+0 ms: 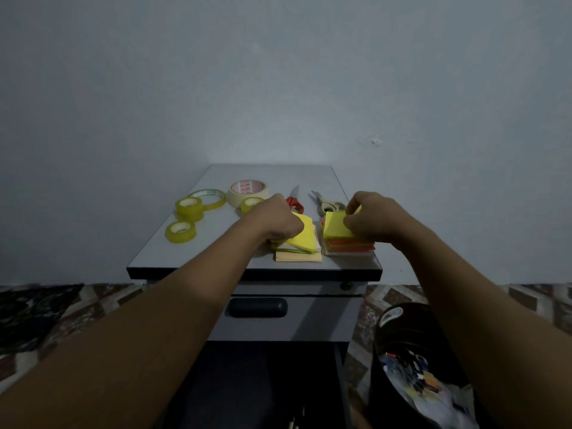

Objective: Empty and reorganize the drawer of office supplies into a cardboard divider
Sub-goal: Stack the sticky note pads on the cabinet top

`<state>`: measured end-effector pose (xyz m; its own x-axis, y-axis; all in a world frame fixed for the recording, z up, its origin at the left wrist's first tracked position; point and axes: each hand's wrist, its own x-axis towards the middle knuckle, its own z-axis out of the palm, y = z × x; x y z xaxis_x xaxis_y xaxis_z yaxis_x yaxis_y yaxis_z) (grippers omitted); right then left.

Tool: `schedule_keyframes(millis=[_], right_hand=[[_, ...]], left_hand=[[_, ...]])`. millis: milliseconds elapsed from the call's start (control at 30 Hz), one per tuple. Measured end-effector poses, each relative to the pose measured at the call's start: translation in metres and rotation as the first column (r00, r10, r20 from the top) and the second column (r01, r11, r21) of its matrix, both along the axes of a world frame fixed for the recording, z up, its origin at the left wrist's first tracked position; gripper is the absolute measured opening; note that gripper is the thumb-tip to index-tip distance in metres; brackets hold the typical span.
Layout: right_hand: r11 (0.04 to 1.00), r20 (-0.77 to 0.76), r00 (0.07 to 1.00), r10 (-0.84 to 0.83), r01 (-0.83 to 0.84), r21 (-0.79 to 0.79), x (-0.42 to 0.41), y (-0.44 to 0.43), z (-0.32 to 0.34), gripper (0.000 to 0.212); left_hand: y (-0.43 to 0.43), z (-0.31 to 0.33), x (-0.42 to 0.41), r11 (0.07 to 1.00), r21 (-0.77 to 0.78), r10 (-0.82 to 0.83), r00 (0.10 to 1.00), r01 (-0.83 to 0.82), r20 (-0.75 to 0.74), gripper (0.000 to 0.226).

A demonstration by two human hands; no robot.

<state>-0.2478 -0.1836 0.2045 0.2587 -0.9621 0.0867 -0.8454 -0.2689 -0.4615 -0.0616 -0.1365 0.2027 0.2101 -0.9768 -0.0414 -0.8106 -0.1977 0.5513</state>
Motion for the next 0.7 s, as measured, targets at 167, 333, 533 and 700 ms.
schedule_keyframes(millis=[167, 333, 533, 700], right_hand=[[0.998, 0.077, 0.996, 0.046, -0.049, 0.036, -0.006, 0.002, -0.006, 0.029], [0.999, 0.131, 0.991, 0.042, -0.042, 0.003, -0.011, 0.004, -0.013, 0.035], [0.988, 0.184, 0.983, 0.007, 0.021, -0.151, -0.011, 0.017, -0.016, 0.036], [0.964, 0.264, 0.962, 0.072, 0.001, -0.266, -0.014, 0.039, -0.015, 0.034]], left_hand=[[0.003, 0.008, -0.002, 0.999, -0.037, 0.011, 1.000, -0.011, 0.003, 0.013], [0.009, 0.006, 0.001, 0.997, -0.068, 0.031, 0.995, -0.038, -0.097, 0.023], [0.029, 0.005, 0.005, 0.977, -0.209, 0.021, 0.993, -0.045, -0.116, 0.034], [0.068, 0.005, 0.020, 0.934, -0.346, -0.170, 0.963, 0.090, -0.208, 0.038]])
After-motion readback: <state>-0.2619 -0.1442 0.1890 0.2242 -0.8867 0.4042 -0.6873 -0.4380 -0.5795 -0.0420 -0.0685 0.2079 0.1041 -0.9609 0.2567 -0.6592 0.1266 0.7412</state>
